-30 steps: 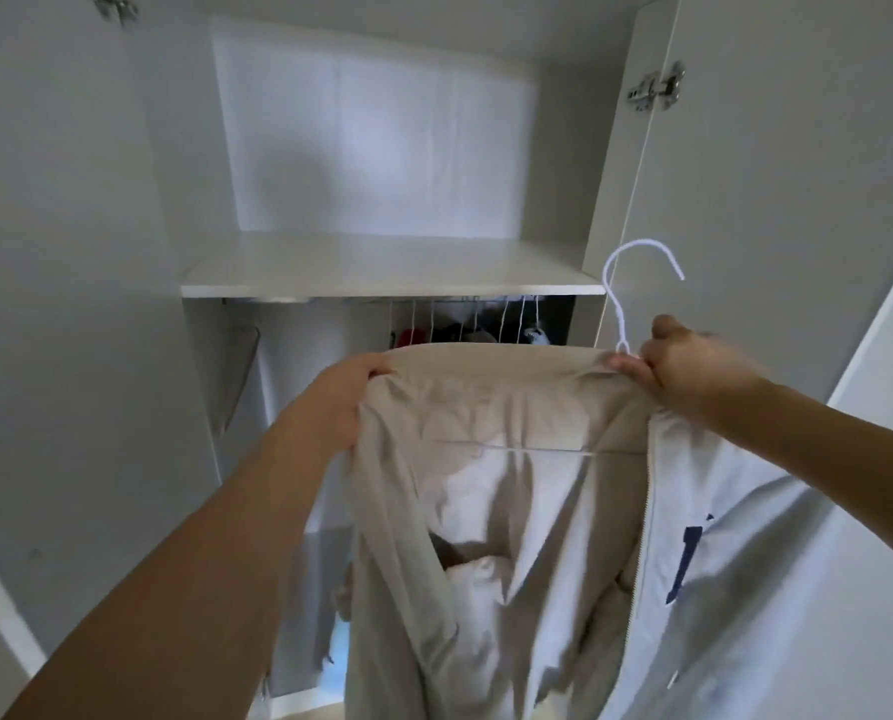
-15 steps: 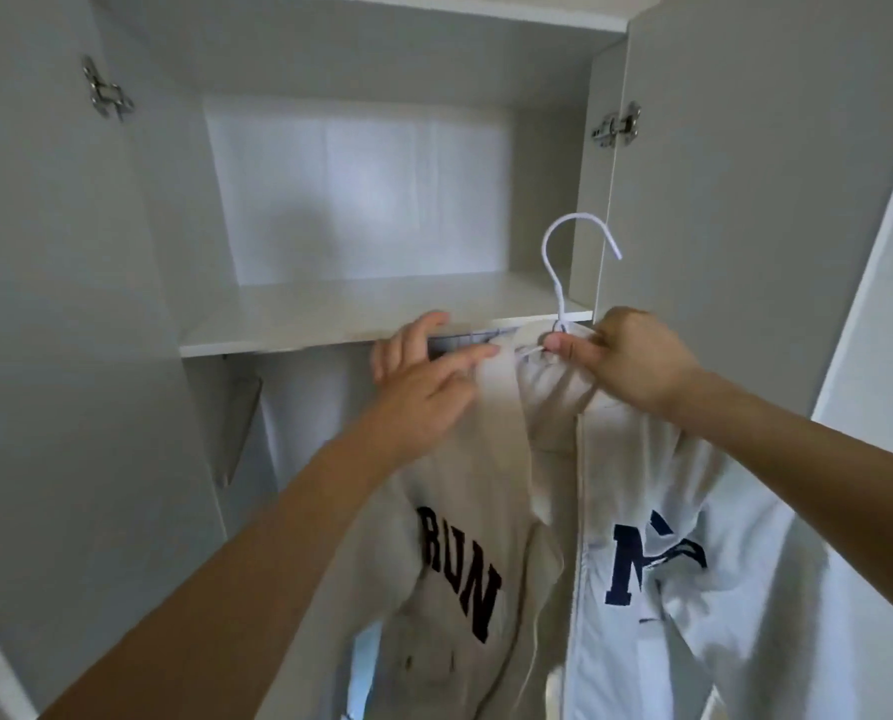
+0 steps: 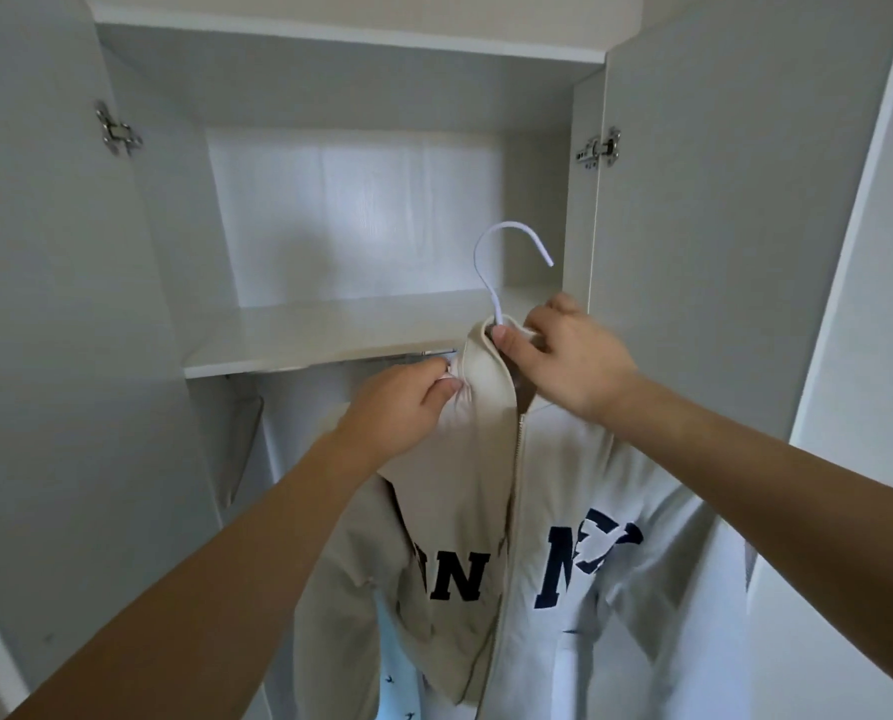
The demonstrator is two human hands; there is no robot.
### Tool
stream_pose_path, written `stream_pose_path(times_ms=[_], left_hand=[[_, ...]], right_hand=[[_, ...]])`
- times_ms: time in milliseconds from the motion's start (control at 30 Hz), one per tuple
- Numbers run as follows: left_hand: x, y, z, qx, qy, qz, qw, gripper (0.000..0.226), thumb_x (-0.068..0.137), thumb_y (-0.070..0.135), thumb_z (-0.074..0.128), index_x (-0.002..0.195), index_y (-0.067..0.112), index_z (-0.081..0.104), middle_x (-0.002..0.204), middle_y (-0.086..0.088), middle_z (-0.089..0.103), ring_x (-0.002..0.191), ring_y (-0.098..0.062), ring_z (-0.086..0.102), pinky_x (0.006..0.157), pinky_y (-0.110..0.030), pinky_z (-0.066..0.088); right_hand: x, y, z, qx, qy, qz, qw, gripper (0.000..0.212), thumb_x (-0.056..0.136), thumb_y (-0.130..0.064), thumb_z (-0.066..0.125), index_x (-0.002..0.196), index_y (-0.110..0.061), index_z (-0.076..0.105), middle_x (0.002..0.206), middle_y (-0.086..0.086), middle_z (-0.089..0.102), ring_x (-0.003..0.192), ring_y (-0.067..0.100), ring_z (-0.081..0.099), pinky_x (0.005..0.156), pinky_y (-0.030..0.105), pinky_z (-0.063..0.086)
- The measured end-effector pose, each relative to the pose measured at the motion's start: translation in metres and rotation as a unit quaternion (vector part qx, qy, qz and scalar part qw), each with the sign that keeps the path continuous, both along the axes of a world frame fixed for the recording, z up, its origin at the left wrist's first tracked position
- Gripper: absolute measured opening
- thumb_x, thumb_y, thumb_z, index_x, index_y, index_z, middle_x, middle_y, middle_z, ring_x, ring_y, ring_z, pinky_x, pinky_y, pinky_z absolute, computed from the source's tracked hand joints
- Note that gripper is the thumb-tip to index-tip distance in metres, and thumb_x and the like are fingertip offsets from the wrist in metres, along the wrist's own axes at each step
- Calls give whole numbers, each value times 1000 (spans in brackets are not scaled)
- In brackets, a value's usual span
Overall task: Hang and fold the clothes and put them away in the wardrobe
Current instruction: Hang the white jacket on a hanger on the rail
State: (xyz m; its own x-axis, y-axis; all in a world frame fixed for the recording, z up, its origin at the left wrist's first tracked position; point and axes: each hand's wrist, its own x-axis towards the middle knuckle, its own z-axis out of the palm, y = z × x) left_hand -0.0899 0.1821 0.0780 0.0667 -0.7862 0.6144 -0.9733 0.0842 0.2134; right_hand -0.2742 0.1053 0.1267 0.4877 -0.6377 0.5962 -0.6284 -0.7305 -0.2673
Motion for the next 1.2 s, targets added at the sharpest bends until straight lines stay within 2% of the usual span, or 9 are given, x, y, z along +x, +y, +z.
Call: stream_pose_path(times_ms=[200, 267, 400, 567, 733, 867, 933, 1067, 1200], left_hand=[[12, 10, -4, -54, 83, 34, 994, 38, 88, 47, 42, 76, 13, 53, 54, 3, 45, 61, -21, 49, 58, -33, 38], [13, 13, -5, -59, 101, 40, 992, 39, 85, 48, 42, 72, 13, 51, 52, 3, 44, 61, -23, 50, 59, -34, 40], [21, 20, -3, -79, 144, 58, 985, 38, 89, 45, 48, 66, 14, 49, 53, 1, 47, 63, -26, 53, 59, -34, 40], [20, 22, -2, 19, 108, 96, 989, 41, 95, 33, 51, 59, 18, 36, 56, 5, 43, 66, -26, 48, 60, -32, 33], [-2, 43, -20, 66, 88, 127, 986, 36, 99, 34, 42, 64, 25, 39, 69, 4, 50, 79, -26, 56, 71, -36, 45], [-4, 69, -30, 151, 139, 135, 969, 29, 98, 30, 45, 74, 18, 54, 68, 4, 53, 69, -18, 53, 61, -29, 39], [-9, 85, -37, 186, 198, 122, 955, 28, 96, 26, 50, 78, 9, 61, 66, -1, 56, 60, -13, 52, 55, -25, 38], [-30, 116, -52, 150, 306, 144, 929, 42, 93, 15, 54, 52, 23, 56, 47, 11, 41, 43, -3, 36, 45, -19, 29], [-39, 136, -55, 90, 332, 214, 914, 34, 92, 15, 56, 58, 10, 51, 51, 5, 37, 46, -7, 33, 49, -23, 26]], right_hand=[[-3, -20, 6, 123, -130, 162, 970, 33, 81, -22, 46, 113, -19, 51, 99, -1, 43, 76, 2, 46, 68, 9, 34], [-5, -29, 7, 151, -112, 184, 965, 33, 88, -10, 50, 118, -24, 48, 95, -2, 50, 78, 13, 50, 74, 18, 40], [-20, -42, 4, 45, 53, 112, 991, 32, 100, -32, 41, 127, -18, 46, 78, -4, 50, 81, 21, 52, 74, 26, 36], [1, -36, -25, -11, 21, -13, 1000, 35, 100, -45, 23, 85, -18, 39, 83, 11, 58, 86, 36, 57, 65, 33, 35], [24, -21, -39, -5, -53, 59, 997, 34, 100, -46, 25, 87, -18, 39, 78, 5, 54, 80, 32, 56, 67, 35, 39], [37, -16, -51, 54, -61, 116, 990, 43, 99, -51, 28, 96, -15, 53, 81, 3, 57, 82, 26, 56, 74, 36, 44], [43, -11, -62, 85, -60, 151, 983, 46, 97, -54, 31, 83, -17, 55, 73, -1, 56, 77, 21, 56, 71, 34, 44], [61, 0, -78, 135, -58, 206, 967, 54, 96, -56, 31, 61, -19, 47, 63, 0, 54, 65, 18, 55, 60, 31, 38], [76, 17, -77, 184, -39, 263, 946, 56, 99, -50, 29, 86, -9, 65, 85, 8, 64, 82, 23, 59, 78, 35, 45]])
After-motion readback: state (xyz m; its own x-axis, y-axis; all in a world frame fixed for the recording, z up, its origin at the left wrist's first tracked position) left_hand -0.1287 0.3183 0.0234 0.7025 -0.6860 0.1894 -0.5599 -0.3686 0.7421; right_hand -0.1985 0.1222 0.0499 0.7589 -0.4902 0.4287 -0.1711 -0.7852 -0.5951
